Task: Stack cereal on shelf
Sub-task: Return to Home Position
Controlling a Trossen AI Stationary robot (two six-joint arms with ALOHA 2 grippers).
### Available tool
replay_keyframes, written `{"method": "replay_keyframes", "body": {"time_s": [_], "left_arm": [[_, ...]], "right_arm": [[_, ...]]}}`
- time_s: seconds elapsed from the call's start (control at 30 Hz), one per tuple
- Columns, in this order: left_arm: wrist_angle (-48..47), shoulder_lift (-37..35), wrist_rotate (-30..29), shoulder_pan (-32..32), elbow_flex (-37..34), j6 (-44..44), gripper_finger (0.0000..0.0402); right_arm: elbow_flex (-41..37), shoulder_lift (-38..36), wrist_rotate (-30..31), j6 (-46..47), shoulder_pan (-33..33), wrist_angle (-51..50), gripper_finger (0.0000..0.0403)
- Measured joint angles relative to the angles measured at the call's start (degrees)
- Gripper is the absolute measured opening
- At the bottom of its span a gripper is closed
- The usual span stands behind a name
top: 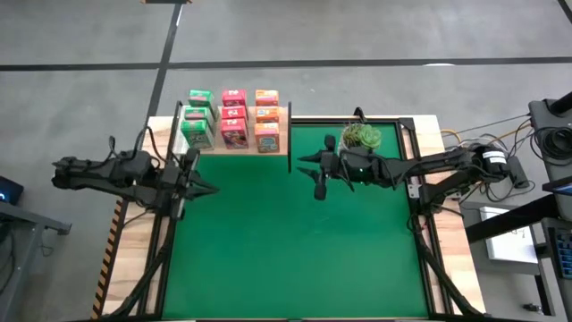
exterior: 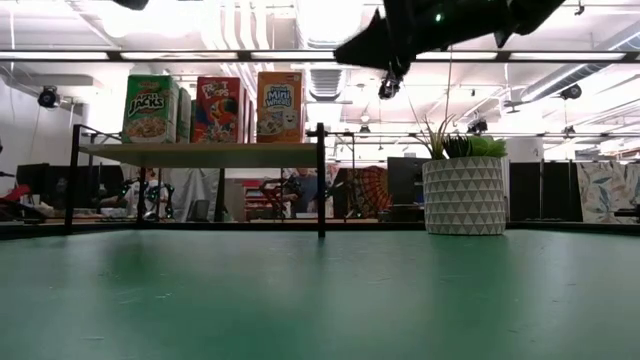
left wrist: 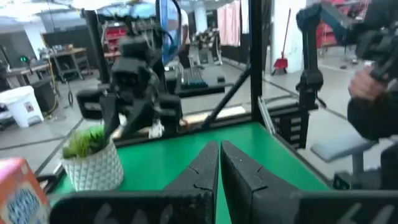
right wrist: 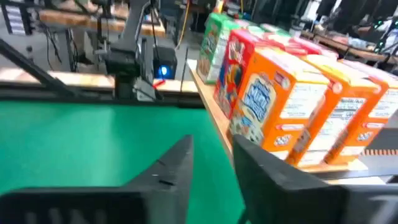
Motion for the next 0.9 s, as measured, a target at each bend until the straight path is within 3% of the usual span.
{"method": "replay_keyframes", "body": {"time_s": [0.23, 0.57, 0.9], "left_arm": [[-5.10, -8.51, -0.89, -0.32, -5.24, 0.56, 0.0000], [-5.28, -26.64, -0.81, -0.30, -16.33, -5.19, 0.0000], [4.67, -23.94, 0.74, -0.34, -26.22, -5.08, 0.0000]], "right_arm": [[-0.41, -0.94, -4.69, -4.12, 0.77, -1.45, 0.0017], [-6.11, -8.15, -4.55, -6.49, 1.61, -1.37, 0.0009], [-15.53, -15.59, -4.56, -5.88, 1.32, 2.45, 0.0009]]}}
